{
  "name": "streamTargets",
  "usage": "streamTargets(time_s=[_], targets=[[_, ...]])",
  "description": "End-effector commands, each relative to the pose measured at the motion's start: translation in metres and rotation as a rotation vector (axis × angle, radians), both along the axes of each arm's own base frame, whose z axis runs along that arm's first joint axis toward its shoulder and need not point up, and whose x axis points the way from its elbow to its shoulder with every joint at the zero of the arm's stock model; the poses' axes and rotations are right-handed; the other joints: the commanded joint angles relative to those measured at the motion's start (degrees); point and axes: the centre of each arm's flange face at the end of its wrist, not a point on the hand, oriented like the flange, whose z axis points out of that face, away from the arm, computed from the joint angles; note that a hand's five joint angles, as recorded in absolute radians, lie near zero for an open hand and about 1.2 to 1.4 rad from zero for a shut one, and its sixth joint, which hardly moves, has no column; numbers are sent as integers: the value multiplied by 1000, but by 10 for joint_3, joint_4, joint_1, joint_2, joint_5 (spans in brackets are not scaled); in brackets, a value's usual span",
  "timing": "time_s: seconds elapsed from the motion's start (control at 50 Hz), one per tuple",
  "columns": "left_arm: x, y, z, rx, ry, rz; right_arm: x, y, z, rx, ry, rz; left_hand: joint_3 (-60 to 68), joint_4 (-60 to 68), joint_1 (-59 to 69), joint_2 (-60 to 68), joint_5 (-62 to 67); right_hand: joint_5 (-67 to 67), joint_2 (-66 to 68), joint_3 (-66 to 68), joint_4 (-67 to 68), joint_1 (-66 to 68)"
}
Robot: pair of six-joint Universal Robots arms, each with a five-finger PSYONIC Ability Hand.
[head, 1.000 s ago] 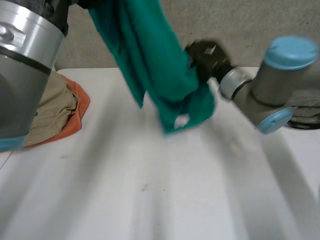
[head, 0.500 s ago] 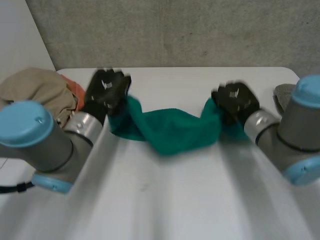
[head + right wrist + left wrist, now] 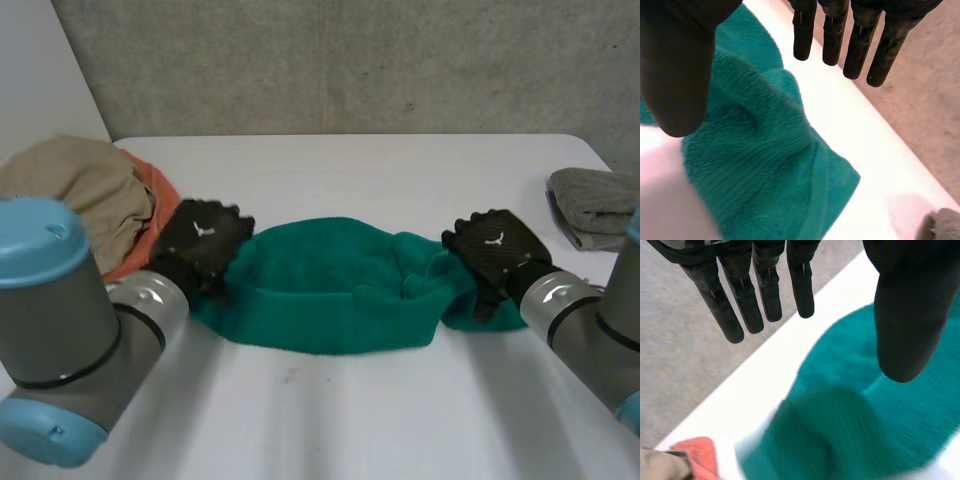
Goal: Fold the laundry.
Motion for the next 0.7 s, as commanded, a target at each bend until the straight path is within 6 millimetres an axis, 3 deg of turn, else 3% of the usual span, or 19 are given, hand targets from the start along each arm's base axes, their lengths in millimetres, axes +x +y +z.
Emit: streamTargets(time_s=[0.02,0.1,0.18,0.32,0.42,0.58,0.7], targets=[[1,-18,21,-70,43,33,-8,-2,18,-34,-10,-20,1,9,0,3,11,-9,-22,-12,-6,12],[-1,-25,23,-66,53,41,-9,-5,26,-32,-7,-24,2,10,2,4,13,-7,-20,-10,-4,14],[1,-34,9,-15,28,54,-15,-9,32,0,1,-44,2,10,2,4,13,-5,-18,-8,-3,15],[21,-52,-1,77,-19,127,-24,-19,30,75,12,-65,17,25,17,20,28,-5,-18,-8,-3,15],[34,-50,-14,190,-66,162,-27,-28,25,88,12,-74,21,29,20,23,31,-5,-18,-8,-3,15],[36,-45,-37,260,-105,163,-24,-46,25,74,10,-77,29,37,29,31,40,1,-12,-2,4,22],[38,-48,-53,294,-128,181,-15,-56,25,148,-3,-3,226,234,225,228,236,6,-6,3,9,27]])
